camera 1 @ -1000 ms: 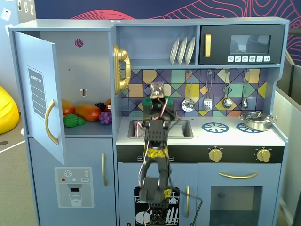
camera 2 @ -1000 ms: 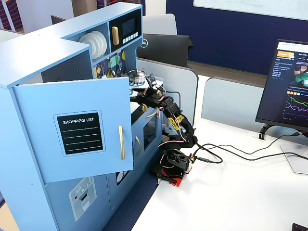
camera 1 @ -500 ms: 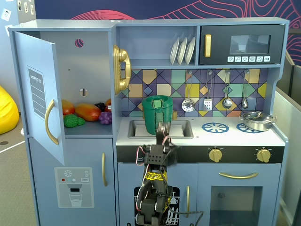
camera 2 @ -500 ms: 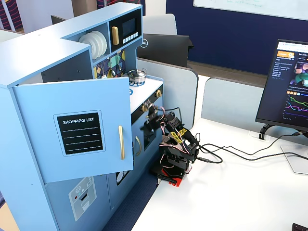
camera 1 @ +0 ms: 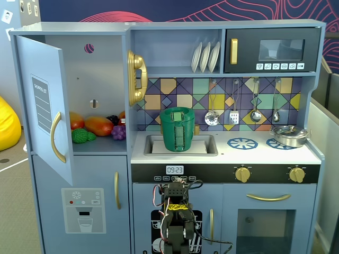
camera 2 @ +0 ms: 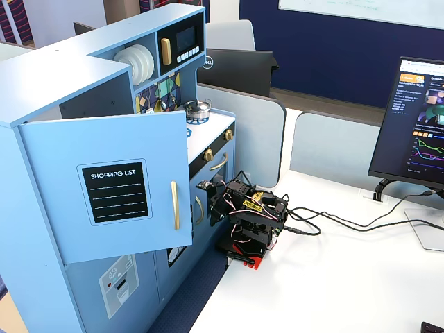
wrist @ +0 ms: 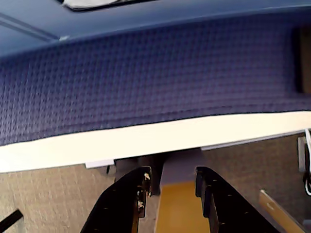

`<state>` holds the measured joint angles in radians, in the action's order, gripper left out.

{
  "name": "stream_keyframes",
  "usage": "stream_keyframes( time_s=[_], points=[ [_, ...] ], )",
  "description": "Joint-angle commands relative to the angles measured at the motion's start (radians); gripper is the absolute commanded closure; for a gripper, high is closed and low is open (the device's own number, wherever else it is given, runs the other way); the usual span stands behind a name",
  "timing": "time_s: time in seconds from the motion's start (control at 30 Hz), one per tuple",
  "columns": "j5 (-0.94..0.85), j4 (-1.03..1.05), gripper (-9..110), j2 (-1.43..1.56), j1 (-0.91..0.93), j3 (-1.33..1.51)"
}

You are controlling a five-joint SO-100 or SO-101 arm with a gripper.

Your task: Pick up the lid from the counter and put it on the green recipient

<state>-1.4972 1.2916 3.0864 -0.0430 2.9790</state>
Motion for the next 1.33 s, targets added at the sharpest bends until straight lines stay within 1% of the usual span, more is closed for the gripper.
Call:
stream_keyframes(
  time_s=[0.0, 0.07, 0.2, 0.3, 0.4, 0.5, 1.3],
  points=[
    [0.031, 0.091, 101, 0.031, -0.025, 0.017],
    [0.046, 0.124, 101, 0.037, -0.026, 0.017],
    [0.018, 0.232, 100, 0.084, -0.008, 0.017],
    [0.028, 0.235, 100, 0.091, 0.018, 0.017],
    [-0.017, 0.239, 100, 0.091, 0.021, 0.017],
    [-0.014, 0.239, 100, 0.092, 0.032, 0.017],
    [-0.014, 0.239, 99, 0.092, 0.017, 0.017]
  ],
)
